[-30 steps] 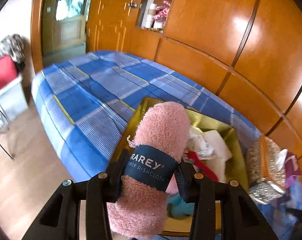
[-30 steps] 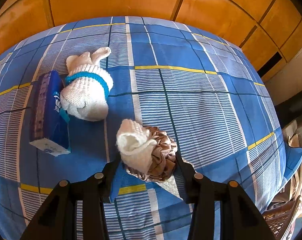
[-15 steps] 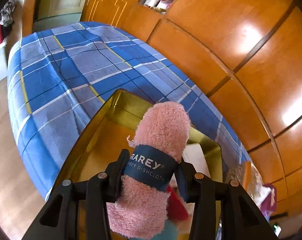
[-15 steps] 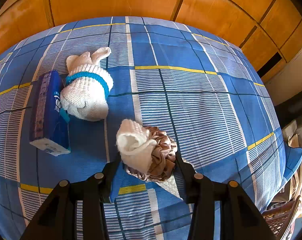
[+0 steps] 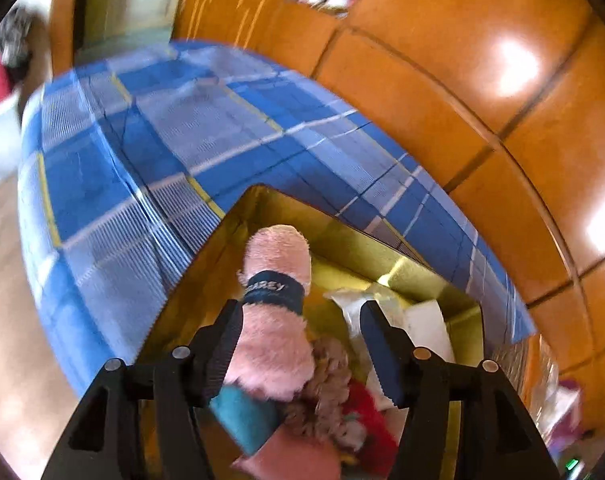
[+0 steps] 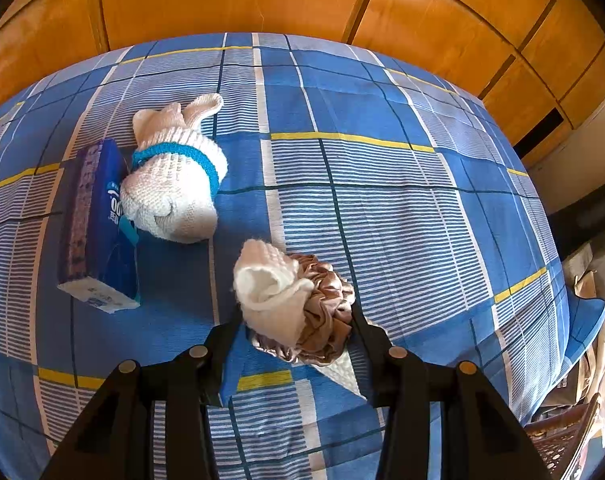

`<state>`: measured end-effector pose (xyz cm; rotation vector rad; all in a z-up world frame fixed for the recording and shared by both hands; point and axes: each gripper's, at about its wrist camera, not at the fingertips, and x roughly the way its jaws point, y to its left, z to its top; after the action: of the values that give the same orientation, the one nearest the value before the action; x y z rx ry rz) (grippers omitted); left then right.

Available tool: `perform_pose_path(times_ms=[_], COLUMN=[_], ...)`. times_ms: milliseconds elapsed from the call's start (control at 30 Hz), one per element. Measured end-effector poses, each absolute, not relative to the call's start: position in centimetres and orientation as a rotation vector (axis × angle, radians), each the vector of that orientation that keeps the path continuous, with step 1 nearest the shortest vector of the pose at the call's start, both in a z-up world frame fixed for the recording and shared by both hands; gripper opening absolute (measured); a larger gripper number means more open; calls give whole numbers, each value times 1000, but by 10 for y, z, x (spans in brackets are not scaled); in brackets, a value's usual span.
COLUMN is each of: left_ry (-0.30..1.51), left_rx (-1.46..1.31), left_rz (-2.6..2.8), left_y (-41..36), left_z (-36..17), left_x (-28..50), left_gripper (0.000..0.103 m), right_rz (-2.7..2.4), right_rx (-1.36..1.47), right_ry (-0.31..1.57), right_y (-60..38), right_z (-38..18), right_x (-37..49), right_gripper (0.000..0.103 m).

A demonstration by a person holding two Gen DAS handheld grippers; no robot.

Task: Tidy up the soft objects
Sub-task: 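Lower the pink dishcloth into the gold tray and open the left tool, then carry the white-and-brown ruffled cloth into the gold tray and open the right tool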

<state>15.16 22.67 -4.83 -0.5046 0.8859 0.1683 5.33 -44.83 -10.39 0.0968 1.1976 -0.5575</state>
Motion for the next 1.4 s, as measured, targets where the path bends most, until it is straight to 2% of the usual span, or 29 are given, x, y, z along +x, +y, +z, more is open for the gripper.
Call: perform_pose_path(times_ms=[267, 467, 567, 767, 1000, 1133, 1400], left_ry=[834, 787, 767, 721, 731, 724, 727], left_rx=[-256, -149, -99, -48, -41, -22, -12], left_rz=[109, 89, 68, 36, -8, -28, -54], left_y=[178, 148, 135, 121, 114, 110, 105], left_z=[-36, -27, -20, -13, -16, -17, -19], left_x=[94, 65, 55, 41, 37, 35, 33], left_gripper=[63, 77, 79, 90, 93, 93, 94], right_rz=[-560, -564, -565, -565, -566, -559, -516], right_rx=[88, 69, 64, 39, 129, 251, 174], right_ry=[1198, 1196, 1195, 1196, 1188, 1122, 1067], right_y=[-447, -444, -443, -438, -447, -455, -439], right_z=[-103, -105, -105, -102, -98, -80, -34], right_x=[52, 53, 53, 54, 49, 42, 65], right_gripper=[45, 45, 45, 40, 39, 39, 39])
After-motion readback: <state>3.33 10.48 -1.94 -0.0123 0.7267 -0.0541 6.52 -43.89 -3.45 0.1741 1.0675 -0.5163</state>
